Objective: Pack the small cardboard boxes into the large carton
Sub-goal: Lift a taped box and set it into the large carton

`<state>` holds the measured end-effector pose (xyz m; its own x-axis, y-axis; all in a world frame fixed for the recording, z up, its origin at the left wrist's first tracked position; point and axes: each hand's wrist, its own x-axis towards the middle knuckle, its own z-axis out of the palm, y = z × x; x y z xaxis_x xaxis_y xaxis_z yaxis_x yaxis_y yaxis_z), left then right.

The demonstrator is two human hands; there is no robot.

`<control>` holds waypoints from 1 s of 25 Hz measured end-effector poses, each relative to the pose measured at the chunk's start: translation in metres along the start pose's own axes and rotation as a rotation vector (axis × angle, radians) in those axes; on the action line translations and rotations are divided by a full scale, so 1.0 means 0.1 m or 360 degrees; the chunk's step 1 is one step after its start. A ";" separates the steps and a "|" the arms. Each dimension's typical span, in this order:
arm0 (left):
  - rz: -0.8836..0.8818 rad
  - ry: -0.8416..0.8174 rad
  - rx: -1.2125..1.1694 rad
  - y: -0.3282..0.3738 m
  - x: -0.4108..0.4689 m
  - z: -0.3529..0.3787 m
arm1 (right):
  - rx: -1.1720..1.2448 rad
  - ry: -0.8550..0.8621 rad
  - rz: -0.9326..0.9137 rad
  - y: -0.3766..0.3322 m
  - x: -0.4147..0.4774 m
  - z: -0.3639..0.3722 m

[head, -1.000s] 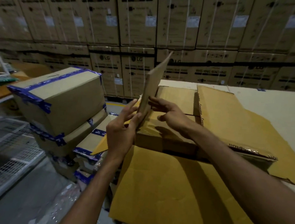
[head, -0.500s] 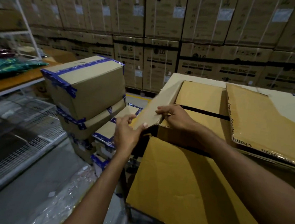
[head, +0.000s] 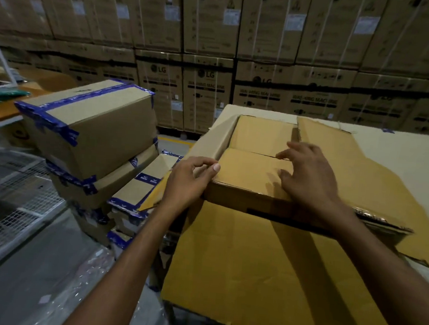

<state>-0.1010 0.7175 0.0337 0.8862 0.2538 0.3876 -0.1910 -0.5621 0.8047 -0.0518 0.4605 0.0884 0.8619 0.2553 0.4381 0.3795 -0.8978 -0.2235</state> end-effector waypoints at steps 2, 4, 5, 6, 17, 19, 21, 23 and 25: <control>0.0041 -0.0076 0.0169 0.07 0.10 0.12 | -0.0190 -0.0156 -0.0001 0.16 -0.04 -0.14; 0.0074 -0.0070 0.0372 0.12 0.15 0.24 | -0.0075 -0.0247 0.0077 0.30 -0.10 -0.25; 0.0096 -0.0058 0.0452 0.14 0.16 0.28 | -0.0030 -0.0167 0.0054 0.37 -0.15 -0.30; 0.0127 -0.0059 0.0527 0.18 0.16 0.33 | -0.0048 -0.0041 -0.0010 0.42 -0.21 -0.35; 0.0106 -0.0370 0.0935 0.38 0.33 0.42 | -0.0441 0.0152 -0.0537 1.18 -0.63 -0.41; 0.0087 -0.0522 0.1003 0.36 0.42 0.44 | -0.0451 0.0418 -0.0542 1.21 -0.67 -0.42; 0.0066 -0.0579 0.1026 0.28 0.45 0.46 | -0.0419 0.0735 -0.0476 1.28 -0.73 -0.39; 0.0081 -0.0535 0.1041 0.20 0.45 0.46 | -0.0229 0.1004 -0.0312 1.38 -0.82 -0.31; 0.0112 -0.0476 0.1050 0.15 0.44 0.47 | -0.0303 0.1281 -0.0251 1.48 -0.92 -0.21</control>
<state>-0.0452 0.6831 0.0413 0.9766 0.0264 0.2133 -0.0414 -0.9508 0.3070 -0.0817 0.2970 0.0339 0.2734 0.1140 0.9551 0.3499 -0.9367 0.0117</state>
